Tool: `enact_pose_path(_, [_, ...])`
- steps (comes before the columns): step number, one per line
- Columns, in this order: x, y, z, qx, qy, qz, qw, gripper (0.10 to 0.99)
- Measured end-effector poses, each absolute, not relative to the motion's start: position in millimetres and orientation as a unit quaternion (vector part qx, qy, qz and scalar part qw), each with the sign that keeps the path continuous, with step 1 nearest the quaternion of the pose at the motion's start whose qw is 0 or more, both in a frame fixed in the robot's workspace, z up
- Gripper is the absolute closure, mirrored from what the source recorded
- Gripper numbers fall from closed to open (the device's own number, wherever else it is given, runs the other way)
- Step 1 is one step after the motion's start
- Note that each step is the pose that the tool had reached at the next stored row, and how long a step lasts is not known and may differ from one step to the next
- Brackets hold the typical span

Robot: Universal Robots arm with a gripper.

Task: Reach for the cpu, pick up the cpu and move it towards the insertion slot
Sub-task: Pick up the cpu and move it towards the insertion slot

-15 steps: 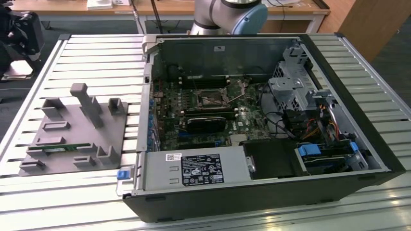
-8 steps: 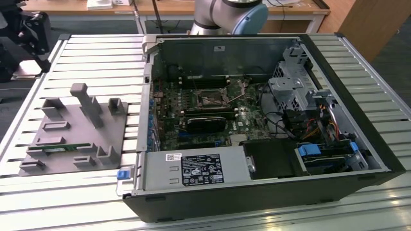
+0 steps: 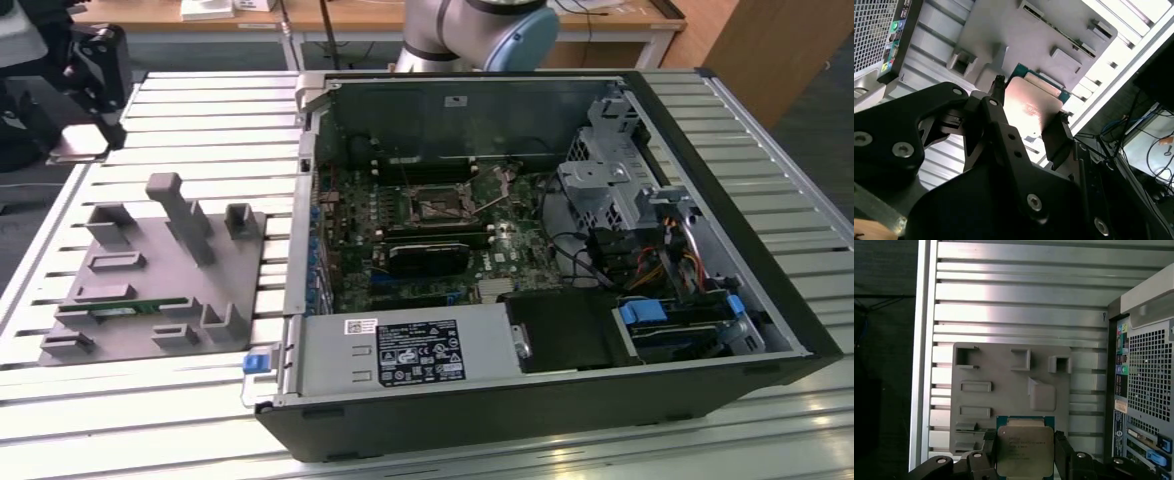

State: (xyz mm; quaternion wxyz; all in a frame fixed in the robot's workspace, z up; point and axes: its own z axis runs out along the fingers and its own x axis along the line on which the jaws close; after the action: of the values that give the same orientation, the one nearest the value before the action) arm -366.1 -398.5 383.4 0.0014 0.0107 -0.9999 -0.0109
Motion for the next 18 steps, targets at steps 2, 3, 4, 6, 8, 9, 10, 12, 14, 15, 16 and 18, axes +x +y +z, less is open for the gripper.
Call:
enact_pose_path(2, [-358,-398,383,0.011,-1.000,-0.011,0.001,0.541])
enact_pose_path(3, [-354,-398,383,0.011,-1.000,-0.011,0.001,0.541])
enact_pose_path(4, [-350,-398,383,0.011,-1.000,-0.011,0.001,0.541])
enact_pose_path(6, [-339,-396,384,0.011,-1.000,-0.011,0.001,0.541])
enact_pose_path(8, [-334,-393,383,0.011,-1.000,-0.011,0.001,0.541])
enact_pose_path(9, [-331,-392,383,0.011,-1.000,-0.011,0.001,0.541])
enact_pose_path(10, [-329,-391,383,0.011,-1.000,-0.011,0.001,0.541])
enact_pose_path(12, [-324,-389,383,0.011,-1.000,-0.011,0.001,0.541])
enact_pose_path(14, [-317,-388,383,0.011,-1.000,-0.011,0.001,0.541])
enact_pose_path(15, [-314,-387,383,0.011,-1.000,-0.011,0.001,0.541])
enact_pose_path(16, [-309,-387,384,0.011,-1.000,-0.011,0.002,0.541])
enact_pose_path(18, [-301,-387,383,0.011,-1.000,-0.011,0.001,0.541])
